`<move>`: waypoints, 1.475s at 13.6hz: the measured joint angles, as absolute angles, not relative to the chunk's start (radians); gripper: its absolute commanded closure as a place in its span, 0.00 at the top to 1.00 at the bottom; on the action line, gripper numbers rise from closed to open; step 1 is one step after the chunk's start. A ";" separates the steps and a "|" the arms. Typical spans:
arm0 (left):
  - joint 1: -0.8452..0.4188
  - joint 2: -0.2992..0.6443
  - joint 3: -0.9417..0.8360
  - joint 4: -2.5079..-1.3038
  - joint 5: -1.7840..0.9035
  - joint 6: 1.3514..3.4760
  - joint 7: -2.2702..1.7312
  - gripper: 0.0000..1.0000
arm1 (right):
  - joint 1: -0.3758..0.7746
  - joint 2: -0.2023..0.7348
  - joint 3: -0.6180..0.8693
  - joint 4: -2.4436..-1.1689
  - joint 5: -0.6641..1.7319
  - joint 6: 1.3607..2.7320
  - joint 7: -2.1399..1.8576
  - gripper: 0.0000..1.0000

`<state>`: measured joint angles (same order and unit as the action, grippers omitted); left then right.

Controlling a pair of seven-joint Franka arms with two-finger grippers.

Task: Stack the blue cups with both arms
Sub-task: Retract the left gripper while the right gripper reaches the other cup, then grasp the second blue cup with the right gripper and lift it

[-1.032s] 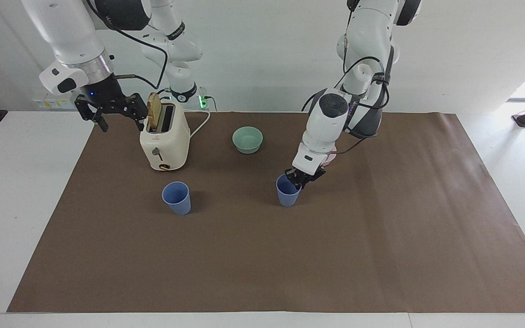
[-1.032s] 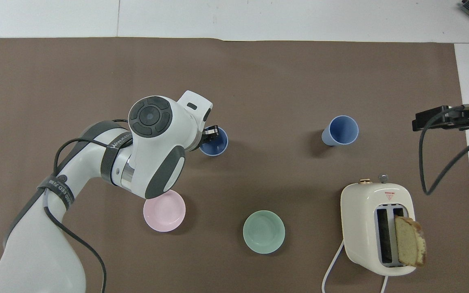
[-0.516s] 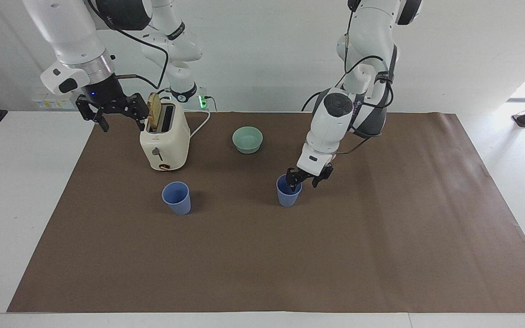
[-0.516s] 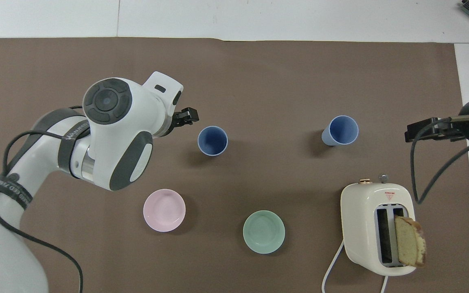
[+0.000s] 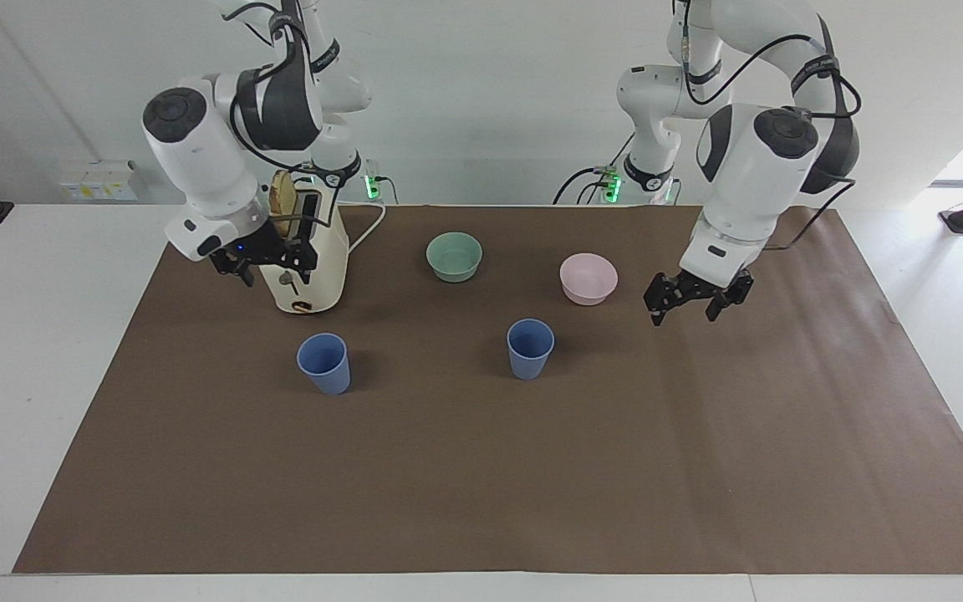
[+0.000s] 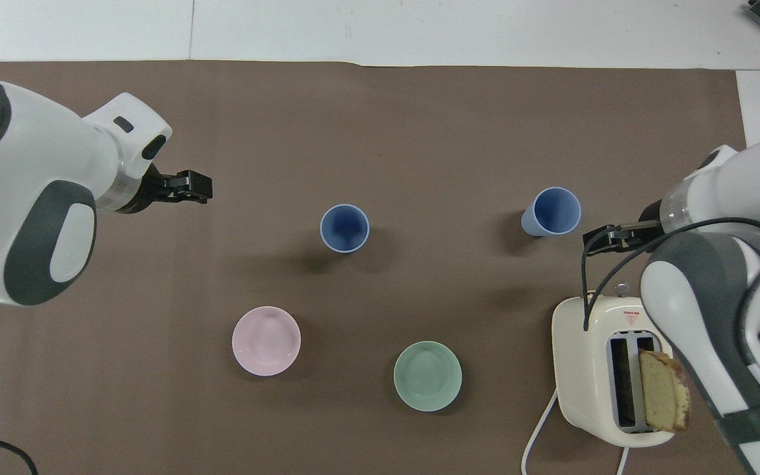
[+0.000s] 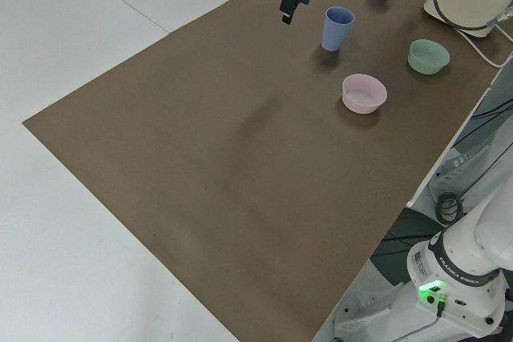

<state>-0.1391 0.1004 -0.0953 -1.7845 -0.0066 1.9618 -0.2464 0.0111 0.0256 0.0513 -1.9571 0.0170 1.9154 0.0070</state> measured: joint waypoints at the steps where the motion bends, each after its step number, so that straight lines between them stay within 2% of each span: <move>1: -0.119 0.089 -0.095 -1.785 -0.007 1.945 -0.208 1.00 | 0.022 0.044 0.051 -1.967 0.017 1.950 0.008 1.00; 5: -0.059 0.045 -0.093 -1.784 -0.007 1.891 -0.106 1.00 | 0.028 0.113 0.046 -1.972 0.017 2.030 0.009 1.00; 14: 0.030 -0.122 -0.086 -1.765 -0.008 1.704 0.073 1.00 | 0.014 0.185 0.041 -1.962 0.017 2.181 0.009 1.00; 18: 0.034 -0.134 -0.092 -1.651 -0.008 1.583 0.080 1.00 | 0.014 0.209 0.041 -1.952 0.017 2.193 0.009 1.00; 20: 0.034 -0.132 -0.097 -1.598 -0.008 1.538 0.080 1.00 | 0.013 0.219 0.041 -1.952 0.017 2.193 0.009 0.51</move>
<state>0.0341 -0.1324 -0.0973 -1.5984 -0.0085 1.5376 0.0799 0.0130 0.2186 0.0414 -1.9524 0.0168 2.1930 0.0087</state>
